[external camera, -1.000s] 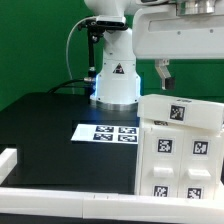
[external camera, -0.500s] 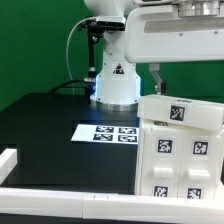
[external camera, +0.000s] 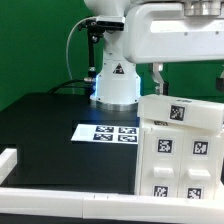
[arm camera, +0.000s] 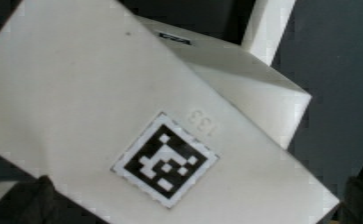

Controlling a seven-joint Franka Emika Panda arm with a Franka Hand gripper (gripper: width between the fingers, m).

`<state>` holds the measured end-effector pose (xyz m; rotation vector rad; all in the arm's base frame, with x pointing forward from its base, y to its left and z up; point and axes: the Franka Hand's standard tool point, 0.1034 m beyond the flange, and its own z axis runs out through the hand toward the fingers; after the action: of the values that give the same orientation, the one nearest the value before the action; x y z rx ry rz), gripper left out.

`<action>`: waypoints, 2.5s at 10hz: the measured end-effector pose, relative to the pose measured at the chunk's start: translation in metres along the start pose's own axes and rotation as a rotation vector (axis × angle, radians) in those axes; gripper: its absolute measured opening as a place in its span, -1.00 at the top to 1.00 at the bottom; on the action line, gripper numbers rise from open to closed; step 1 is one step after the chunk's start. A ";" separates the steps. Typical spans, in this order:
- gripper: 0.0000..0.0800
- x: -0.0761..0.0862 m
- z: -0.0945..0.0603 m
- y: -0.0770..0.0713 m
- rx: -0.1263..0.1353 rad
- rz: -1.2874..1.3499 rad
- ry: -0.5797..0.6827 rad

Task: Assemble cabinet

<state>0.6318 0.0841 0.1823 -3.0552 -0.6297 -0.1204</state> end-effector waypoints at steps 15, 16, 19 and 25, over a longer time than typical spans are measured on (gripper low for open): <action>-0.38 0.000 0.022 0.007 -0.098 0.053 -0.008; -0.38 -0.001 0.022 0.010 -0.094 0.242 0.001; -0.38 0.000 0.023 0.008 -0.101 0.810 0.034; -0.39 -0.006 0.023 0.008 -0.103 1.401 0.028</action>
Offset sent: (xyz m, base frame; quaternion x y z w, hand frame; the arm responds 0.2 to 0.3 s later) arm 0.0001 0.0087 -0.0051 -0.0338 -0.0045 -0.1918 0.9808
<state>0.6316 0.0753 0.1588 -2.7748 1.5134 -0.1435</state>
